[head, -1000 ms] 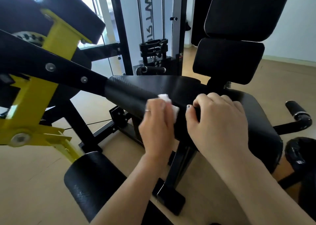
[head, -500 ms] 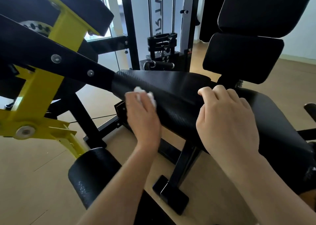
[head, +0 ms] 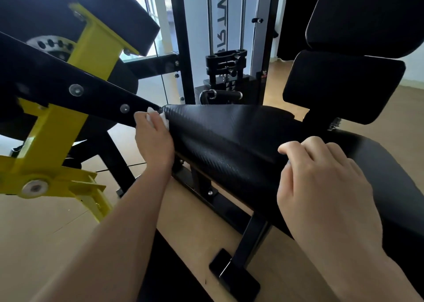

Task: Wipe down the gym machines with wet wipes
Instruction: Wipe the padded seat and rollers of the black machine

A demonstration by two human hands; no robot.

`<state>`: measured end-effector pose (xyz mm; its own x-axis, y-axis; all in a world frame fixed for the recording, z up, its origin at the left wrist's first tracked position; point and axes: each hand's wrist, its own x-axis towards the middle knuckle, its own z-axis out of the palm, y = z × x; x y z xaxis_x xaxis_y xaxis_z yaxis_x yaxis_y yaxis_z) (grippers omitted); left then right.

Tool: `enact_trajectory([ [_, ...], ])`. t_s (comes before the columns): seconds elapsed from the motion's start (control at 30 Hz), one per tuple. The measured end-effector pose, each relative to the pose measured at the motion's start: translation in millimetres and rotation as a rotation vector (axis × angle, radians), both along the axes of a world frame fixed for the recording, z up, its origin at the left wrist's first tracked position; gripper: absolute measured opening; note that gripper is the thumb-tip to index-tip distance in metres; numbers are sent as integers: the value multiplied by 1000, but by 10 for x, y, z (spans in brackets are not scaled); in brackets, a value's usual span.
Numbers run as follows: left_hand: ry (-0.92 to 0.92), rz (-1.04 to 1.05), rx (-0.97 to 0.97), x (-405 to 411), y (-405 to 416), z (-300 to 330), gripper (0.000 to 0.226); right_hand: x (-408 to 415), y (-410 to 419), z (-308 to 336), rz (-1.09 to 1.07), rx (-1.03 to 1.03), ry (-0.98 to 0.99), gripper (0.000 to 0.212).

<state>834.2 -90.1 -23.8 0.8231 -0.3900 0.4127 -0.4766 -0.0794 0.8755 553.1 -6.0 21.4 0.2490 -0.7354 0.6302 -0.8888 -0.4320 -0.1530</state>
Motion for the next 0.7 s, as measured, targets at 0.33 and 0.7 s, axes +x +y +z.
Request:
enact_trajectory([
  [0.33, -394, -283, 156, -720, 359, 315, 16, -3, -1, 8, 3, 11, 6, 24],
  [0.7, -360, -244, 162, -523, 396, 325, 15, -56, 35, 50, 47, 19, -40, 26],
])
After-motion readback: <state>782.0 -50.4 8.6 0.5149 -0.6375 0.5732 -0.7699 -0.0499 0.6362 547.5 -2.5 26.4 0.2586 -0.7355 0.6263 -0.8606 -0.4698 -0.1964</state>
